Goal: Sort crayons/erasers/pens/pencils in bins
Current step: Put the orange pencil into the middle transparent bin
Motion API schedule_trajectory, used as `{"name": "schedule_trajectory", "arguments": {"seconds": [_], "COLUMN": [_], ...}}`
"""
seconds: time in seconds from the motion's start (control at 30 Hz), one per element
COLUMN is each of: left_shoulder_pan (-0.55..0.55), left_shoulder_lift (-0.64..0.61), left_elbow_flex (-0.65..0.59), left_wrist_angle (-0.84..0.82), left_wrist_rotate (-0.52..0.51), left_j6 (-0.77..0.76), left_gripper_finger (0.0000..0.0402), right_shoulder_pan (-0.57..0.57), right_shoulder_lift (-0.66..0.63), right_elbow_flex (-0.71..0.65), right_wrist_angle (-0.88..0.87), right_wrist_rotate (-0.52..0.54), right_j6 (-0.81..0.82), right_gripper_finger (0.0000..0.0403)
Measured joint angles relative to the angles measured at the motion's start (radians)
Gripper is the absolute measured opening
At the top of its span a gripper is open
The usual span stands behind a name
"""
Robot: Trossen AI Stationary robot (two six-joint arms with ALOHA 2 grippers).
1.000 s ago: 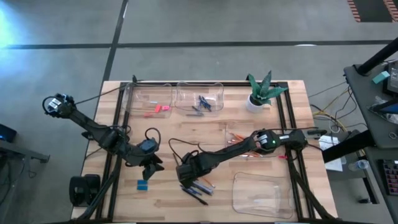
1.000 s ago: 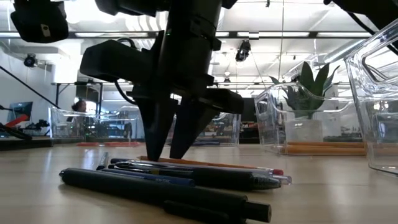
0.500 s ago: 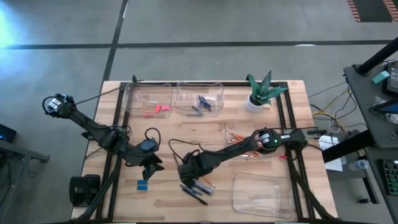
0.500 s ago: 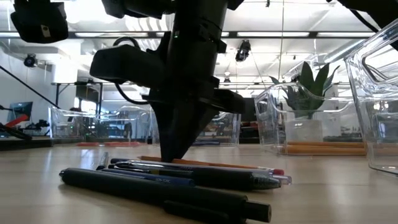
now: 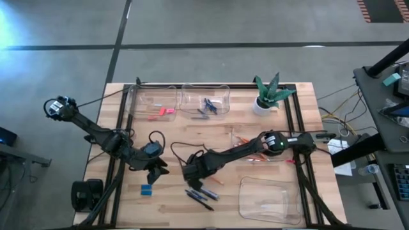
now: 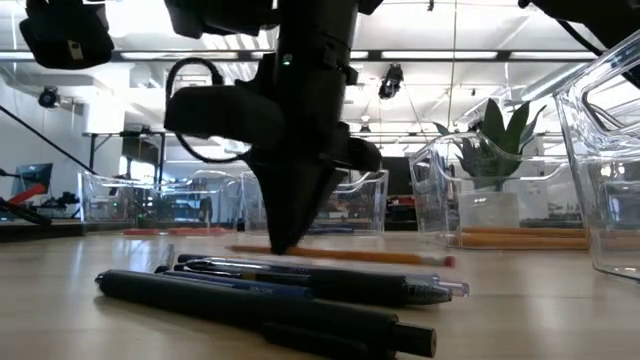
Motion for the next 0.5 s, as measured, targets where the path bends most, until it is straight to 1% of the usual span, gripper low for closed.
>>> {"name": "schedule_trajectory", "arguments": {"seconds": [0.27,0.5], "left_shoulder_pan": [0.000,0.000], "left_shoulder_lift": [0.000,0.000], "left_elbow_flex": [0.000,-0.001], "left_wrist_angle": [0.001,0.000], "left_wrist_rotate": [-0.008,-0.032], "left_j6": [-0.001,-0.009], "left_gripper_finger": [0.0168,0.0168], "right_shoulder_pan": [-0.014,-0.023], "right_shoulder_lift": [-0.070,-0.183], "right_elbow_flex": [0.002,0.001], "right_wrist_angle": [-0.075,-0.188], "right_wrist_rotate": [0.052,0.169], "right_j6": [-0.056,-0.089], "right_gripper_finger": [0.0007,0.0007]}}
